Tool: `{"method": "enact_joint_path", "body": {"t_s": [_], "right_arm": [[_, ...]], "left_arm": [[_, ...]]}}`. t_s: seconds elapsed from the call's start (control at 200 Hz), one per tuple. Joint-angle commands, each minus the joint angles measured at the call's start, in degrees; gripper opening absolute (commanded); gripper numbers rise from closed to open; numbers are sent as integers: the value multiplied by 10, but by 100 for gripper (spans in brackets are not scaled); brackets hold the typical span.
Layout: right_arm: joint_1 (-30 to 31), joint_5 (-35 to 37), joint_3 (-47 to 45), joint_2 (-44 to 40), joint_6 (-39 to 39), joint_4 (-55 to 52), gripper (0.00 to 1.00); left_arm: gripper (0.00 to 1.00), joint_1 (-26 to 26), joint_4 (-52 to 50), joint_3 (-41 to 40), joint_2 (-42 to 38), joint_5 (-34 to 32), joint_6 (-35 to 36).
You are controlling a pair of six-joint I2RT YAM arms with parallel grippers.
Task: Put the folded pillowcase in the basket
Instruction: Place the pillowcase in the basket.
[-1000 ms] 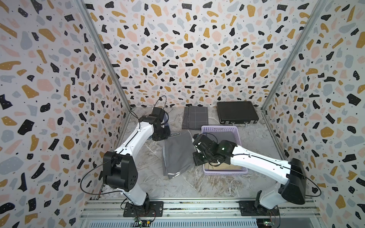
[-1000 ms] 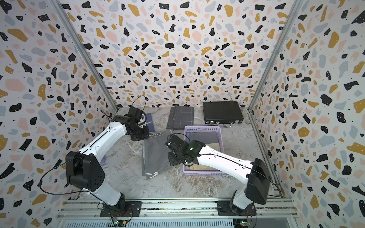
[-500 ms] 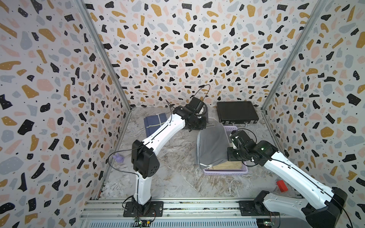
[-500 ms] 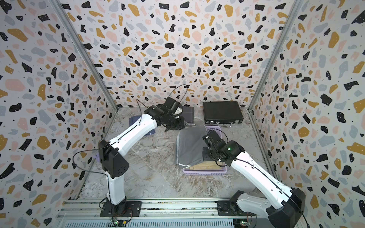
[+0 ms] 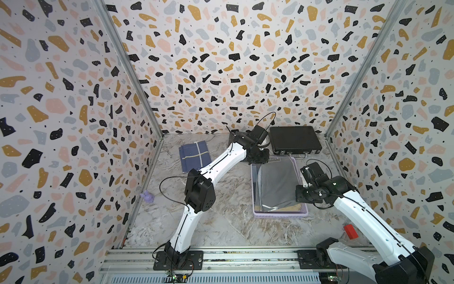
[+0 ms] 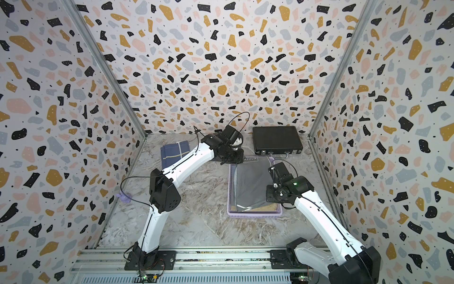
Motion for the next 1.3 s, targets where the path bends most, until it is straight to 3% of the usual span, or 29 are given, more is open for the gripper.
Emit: {"method": "enact_joint_path", "body": {"t_s": [0.0,0.155,0.265,0.325,0.355,0.41,0.491,0.576,0.741,0.886,1.126,1.296], "right_arm": [[-14,-11,-5,7,-19,6,0],[-28,-26,-32,37,-25,32,0],[-32,-24,-53,54,-24,46,1],[-33,-11,-60,51,-21,46,25],[-33,-6,-62,45,-20,44,31],[-34,5,-62,29,-18,43,43],[-33,22,-54,11,-18,29,55],[-33,32,-41,2,-20,9,58],[-33,49,-38,-18,-23,2,57],[-33,51,-51,1,-18,21,57],[-35,58,-53,46,-3,60,56],[-35,58,-57,71,8,77,56]], "left_arm": [[0,-2,13,10,31,-1,8],[1,-1,17,-6,52,-22,7],[51,1,16,-10,66,-25,12],[68,4,17,-15,60,-27,13],[74,5,16,-17,54,-25,16],[99,6,17,-20,36,-24,24],[100,6,19,-20,7,-13,33],[100,6,18,-22,-33,6,42],[100,6,17,-81,-125,-15,47],[100,6,18,-203,-184,-71,47],[100,5,100,-377,-211,-40,9],[100,0,141,-421,-202,-29,-6]]}}
